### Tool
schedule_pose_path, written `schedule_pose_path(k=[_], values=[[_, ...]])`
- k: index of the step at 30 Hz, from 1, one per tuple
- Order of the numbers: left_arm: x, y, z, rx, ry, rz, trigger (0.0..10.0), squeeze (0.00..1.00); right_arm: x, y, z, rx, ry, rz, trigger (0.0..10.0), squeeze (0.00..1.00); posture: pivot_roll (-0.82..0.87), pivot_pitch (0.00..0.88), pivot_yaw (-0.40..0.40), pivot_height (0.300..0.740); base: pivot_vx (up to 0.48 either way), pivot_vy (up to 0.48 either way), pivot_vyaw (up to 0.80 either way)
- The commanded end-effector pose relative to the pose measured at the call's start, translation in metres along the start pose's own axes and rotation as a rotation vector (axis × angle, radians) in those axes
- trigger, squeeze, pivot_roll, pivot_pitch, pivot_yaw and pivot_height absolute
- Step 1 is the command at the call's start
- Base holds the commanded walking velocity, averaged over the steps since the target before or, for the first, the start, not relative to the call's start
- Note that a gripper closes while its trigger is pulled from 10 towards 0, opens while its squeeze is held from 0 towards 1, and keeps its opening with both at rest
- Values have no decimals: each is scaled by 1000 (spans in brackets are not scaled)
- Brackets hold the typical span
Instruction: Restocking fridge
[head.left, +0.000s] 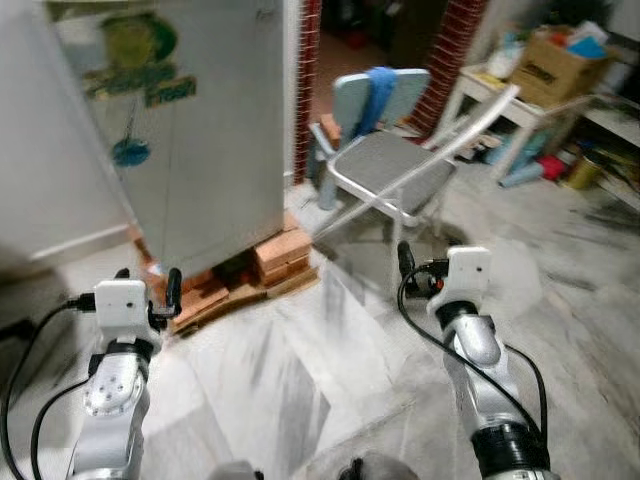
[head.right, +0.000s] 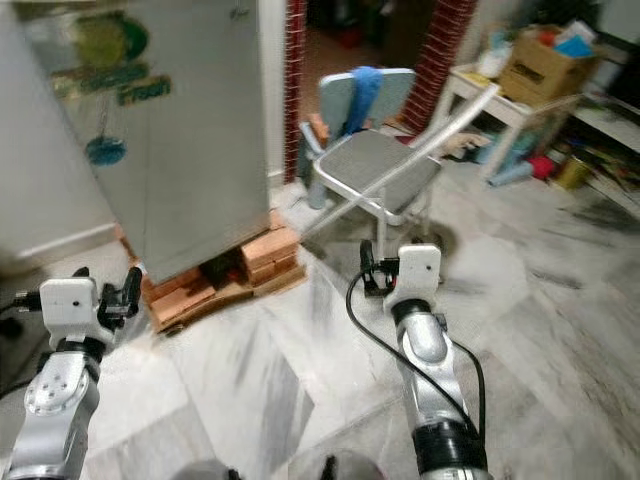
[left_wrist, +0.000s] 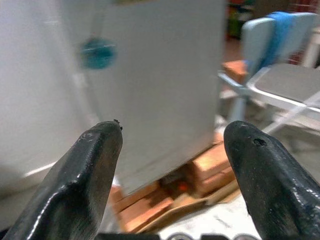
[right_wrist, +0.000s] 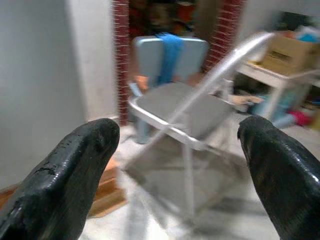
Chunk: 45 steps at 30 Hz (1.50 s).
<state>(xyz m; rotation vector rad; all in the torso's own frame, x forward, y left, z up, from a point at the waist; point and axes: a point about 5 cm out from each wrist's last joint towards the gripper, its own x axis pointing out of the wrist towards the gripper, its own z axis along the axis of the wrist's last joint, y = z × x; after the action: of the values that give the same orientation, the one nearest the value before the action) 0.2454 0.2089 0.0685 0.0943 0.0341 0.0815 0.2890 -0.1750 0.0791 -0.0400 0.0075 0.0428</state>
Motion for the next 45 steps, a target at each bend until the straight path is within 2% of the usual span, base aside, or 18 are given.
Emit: schedule_pose_path(k=[1, 7, 17, 29, 42, 45], values=[[-3, 0, 0, 13, -4, -1, 10000, 0, 0, -2, 3, 0, -14, -4, 10000, 0, 105, 29, -9, 740, 0, 476, -738], [-6, 8, -2, 21, 9, 28, 10000, 0, 2, -5, 5, -8, -17, -8, 10000, 0, 108, 27, -8, 740, 0, 472, -531], [-3, 6, 0, -1, 5, 14, 10000, 0, 4, -3, 5, -8, -21, -8, 10000, 0, 109, 30, -5, 740, 0, 472, -494], [-5, 7, 0, 22, 2, 31, 10000, 0, 5, -3, 5, -10, -23, -3, 10000, 0, 111, 36, -9, 740, 0, 472, -695], [-4, 13, 2, 58, -10, 90, 10000, 0, 8, 4, 10, -18, -43, 45, 10000, 0, 120, 42, -13, 740, 0, 473, 0], [-4, 11, 2, 62, -9, 88, 10000, 0, 8, 8, 11, -31, -57, 68, 10000, 0, 121, 41, -14, 740, 0, 476, 769]])
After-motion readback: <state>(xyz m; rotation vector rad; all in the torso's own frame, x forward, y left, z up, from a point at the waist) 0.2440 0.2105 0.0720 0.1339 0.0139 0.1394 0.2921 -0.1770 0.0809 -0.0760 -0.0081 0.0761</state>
